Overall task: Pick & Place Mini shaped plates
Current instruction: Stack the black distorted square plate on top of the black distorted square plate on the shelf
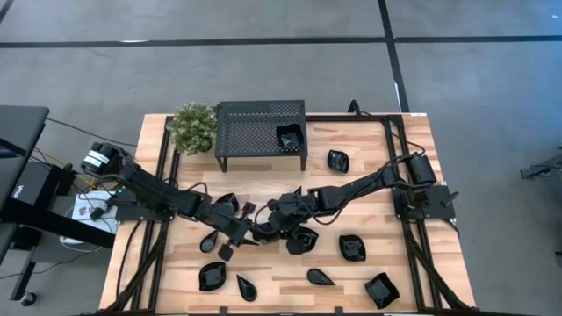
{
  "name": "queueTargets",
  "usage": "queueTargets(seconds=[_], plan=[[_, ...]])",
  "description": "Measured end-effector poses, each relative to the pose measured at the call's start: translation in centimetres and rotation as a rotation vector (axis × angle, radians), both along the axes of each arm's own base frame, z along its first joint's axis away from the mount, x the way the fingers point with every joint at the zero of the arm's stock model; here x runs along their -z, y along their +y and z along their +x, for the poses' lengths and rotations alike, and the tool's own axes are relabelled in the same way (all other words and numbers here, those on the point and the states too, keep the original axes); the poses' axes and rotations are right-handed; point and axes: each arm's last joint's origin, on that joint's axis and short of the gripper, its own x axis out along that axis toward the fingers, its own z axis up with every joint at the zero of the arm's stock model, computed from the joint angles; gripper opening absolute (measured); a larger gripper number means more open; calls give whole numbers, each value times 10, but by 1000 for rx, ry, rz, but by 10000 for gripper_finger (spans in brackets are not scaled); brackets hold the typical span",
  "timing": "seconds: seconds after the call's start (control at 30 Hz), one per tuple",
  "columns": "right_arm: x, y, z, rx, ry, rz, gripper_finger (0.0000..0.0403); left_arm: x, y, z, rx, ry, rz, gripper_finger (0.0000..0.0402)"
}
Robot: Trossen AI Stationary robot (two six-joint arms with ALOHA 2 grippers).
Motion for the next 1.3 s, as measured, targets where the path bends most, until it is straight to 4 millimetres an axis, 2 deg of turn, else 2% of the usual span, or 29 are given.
queueTargets(seconds=[0.2,0.3,0.43,0.53,0.67,0.77,0.87,1.0,1.17,1.3], plan=[[-12,0,-4,4,-22,-2,2,-42,5,-17,-130,-171,0,104],[-28,-1,-6,46,-36,-44,2,-60,13,-31,-161,-241,-26,104],[-63,-8,-14,163,3,-185,3,-72,23,-49,-178,-311,-66,104],[-94,-14,-25,304,35,-330,3,-73,28,-61,-185,-335,-87,104],[-137,-27,-39,516,-37,-540,4,-66,32,-69,-188,-336,-89,104],[-158,-44,-48,691,-78,-619,4,-59,33,-71,-187,-320,-80,104],[-169,-62,-57,825,-86,-666,4,-53,33,-71,-187,-302,-70,104],[-170,-90,-60,901,-47,-684,4,-52,33,-70,-189,-300,-69,104],[-152,-119,-48,898,30,-663,3,-54,33,-70,-189,-314,-76,104],[-138,-133,-42,907,85,-678,1,-54,33,-70,-189,-316,-77,104]])
